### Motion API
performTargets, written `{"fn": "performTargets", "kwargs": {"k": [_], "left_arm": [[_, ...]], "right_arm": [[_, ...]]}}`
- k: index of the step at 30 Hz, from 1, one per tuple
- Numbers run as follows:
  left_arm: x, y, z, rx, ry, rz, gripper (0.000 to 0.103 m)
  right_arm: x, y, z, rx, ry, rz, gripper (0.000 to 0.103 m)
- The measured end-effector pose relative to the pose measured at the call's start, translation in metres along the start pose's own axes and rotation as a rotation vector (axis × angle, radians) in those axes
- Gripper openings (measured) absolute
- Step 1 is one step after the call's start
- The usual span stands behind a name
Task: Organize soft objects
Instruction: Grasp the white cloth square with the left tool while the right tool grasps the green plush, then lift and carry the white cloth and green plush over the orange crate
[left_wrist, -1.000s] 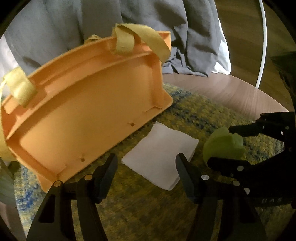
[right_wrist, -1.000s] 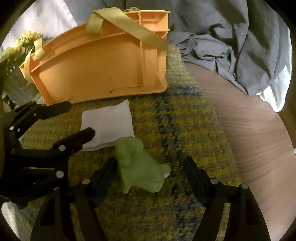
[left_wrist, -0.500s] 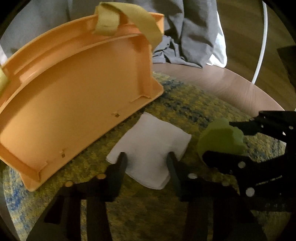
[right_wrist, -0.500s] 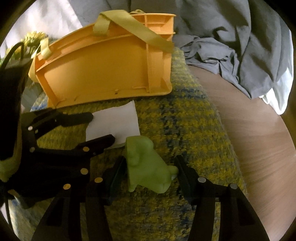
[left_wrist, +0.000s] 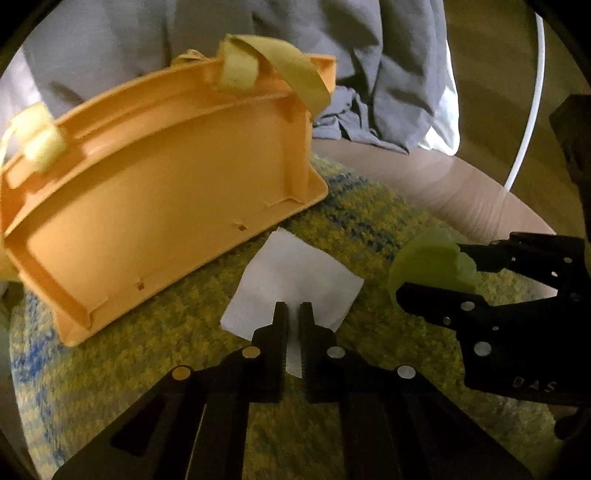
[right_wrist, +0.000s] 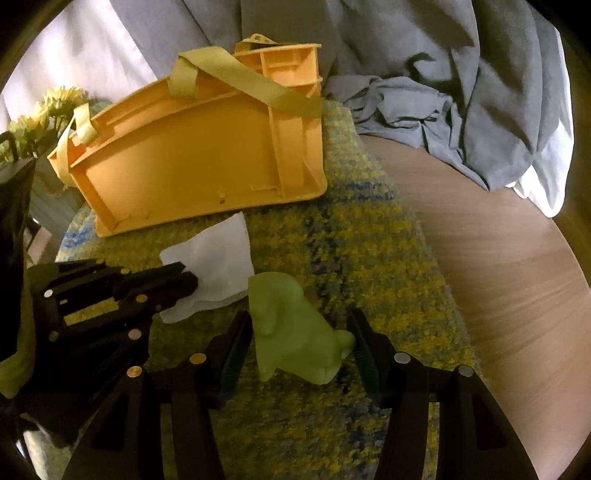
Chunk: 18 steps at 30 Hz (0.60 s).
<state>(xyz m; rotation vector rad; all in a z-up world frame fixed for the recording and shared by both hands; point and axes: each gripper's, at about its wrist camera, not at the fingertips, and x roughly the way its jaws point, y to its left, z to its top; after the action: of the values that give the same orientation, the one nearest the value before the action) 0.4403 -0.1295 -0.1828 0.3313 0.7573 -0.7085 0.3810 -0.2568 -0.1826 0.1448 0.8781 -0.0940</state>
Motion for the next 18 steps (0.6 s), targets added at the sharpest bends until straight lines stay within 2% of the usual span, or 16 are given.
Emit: {"fn": "performTargets", "kwargs": {"k": [18], "left_arm": [[-0.071,0.005,0.001,-0.160,-0.121,0.059,0.007]], "right_arm": [[-0.040,0.012,0.014,-0.022,-0.104,0.037,0.054]]}}
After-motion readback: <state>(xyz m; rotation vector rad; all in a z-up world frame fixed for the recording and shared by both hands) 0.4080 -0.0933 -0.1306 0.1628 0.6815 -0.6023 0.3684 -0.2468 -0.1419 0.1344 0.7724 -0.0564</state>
